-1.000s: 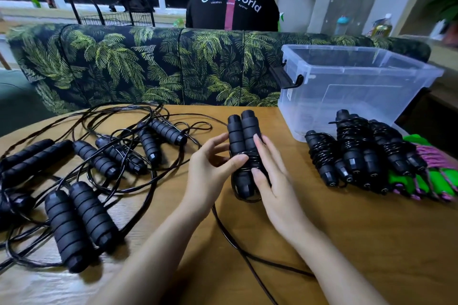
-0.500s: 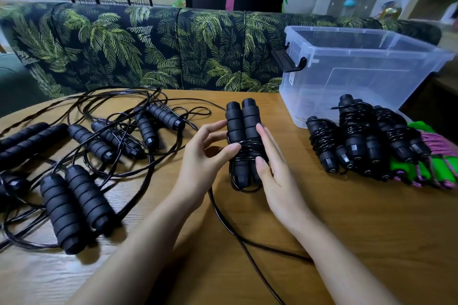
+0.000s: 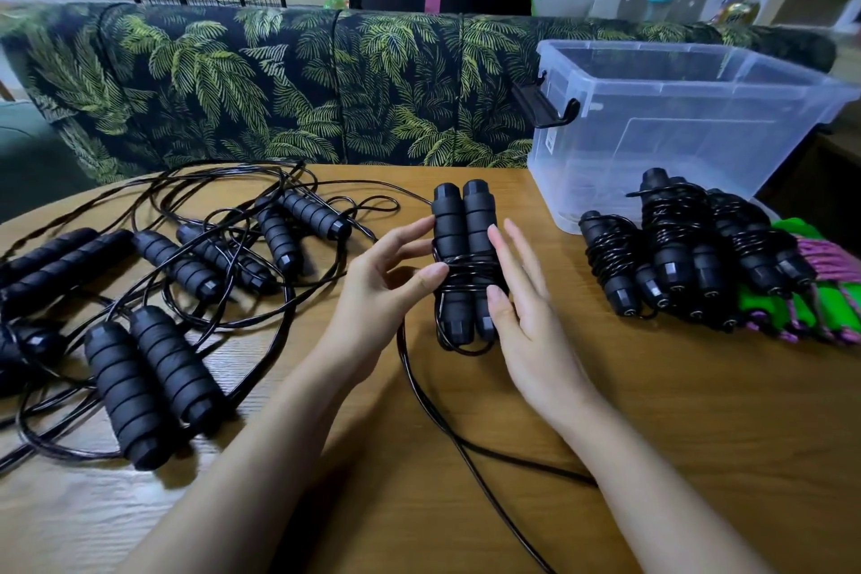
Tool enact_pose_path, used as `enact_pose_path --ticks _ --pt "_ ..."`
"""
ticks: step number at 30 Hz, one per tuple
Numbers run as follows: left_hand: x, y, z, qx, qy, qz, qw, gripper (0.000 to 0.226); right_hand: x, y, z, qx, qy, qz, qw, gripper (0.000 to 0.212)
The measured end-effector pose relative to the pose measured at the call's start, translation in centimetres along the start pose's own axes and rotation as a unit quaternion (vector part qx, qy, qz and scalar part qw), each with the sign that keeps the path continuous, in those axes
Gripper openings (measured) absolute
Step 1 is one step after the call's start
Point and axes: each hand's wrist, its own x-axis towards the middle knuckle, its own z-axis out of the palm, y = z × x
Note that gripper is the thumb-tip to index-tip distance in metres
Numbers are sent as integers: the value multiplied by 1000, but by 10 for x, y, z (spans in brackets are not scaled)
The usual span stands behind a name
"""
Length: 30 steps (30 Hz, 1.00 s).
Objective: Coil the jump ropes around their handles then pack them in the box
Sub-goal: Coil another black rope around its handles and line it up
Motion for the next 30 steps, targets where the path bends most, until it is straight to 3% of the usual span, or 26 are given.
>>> enact_pose_path --ticks 4,11,18,22,30 --pt "-4 1 7 -12 28 11 999 49 0 2 5 -52 33 -34 998 54" --pt "-3 4 4 -2 49 19 999 48 0 -1 7 -100 5 -45 994 61" --pt "-7 9 5 24 23 38 999 55 -4 -16 6 -184 -4 -1 983 101" --pt "-6 11 3 28 -9 54 998 63 -3 -19 3 -204 8 5 979 108" --pt "-5 13 -3 20 -18 98 995 53 4 -20 -2 -68 22 18 997 95"
